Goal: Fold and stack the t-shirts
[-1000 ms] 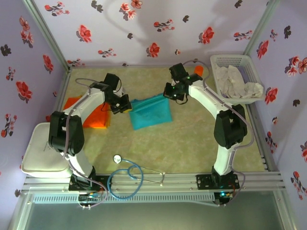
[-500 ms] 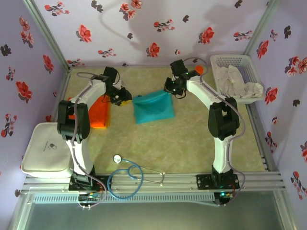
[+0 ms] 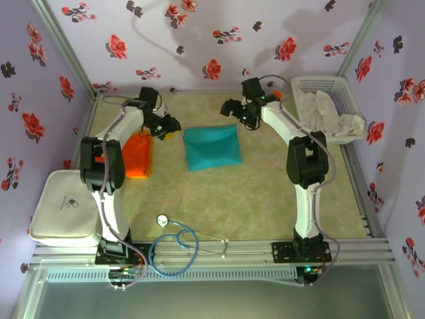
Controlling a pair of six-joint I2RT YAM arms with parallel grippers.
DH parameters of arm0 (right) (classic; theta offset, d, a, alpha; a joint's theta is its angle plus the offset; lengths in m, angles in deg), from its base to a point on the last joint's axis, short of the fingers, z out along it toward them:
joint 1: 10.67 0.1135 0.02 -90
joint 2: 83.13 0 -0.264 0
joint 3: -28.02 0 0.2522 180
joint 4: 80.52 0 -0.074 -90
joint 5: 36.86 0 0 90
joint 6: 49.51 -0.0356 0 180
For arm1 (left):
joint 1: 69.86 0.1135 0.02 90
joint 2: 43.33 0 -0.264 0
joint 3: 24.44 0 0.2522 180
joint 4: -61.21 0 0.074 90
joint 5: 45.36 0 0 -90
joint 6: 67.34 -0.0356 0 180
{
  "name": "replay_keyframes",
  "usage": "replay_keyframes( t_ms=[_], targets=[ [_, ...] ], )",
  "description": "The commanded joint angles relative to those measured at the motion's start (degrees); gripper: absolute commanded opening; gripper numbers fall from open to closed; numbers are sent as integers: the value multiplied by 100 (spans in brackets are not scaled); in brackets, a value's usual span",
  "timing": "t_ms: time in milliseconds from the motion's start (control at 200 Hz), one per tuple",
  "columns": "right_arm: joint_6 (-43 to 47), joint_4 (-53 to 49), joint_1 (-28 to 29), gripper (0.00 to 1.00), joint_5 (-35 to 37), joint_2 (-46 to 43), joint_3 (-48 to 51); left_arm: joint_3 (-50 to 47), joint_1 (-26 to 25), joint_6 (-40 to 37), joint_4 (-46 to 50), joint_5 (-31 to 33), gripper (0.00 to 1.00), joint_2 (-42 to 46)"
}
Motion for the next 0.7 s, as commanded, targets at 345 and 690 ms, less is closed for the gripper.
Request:
replay_keyframes(
  t_ms=[345,690],
  targets=[
    [-1145,1812,144,95,-939,-849,1341,-310,-790,1080,-1966,-446,38,-83],
    [-1535,2282,153,95,-1203,-97,939,-31,-827,1453,-2304,-488,36,-773]
  ],
)
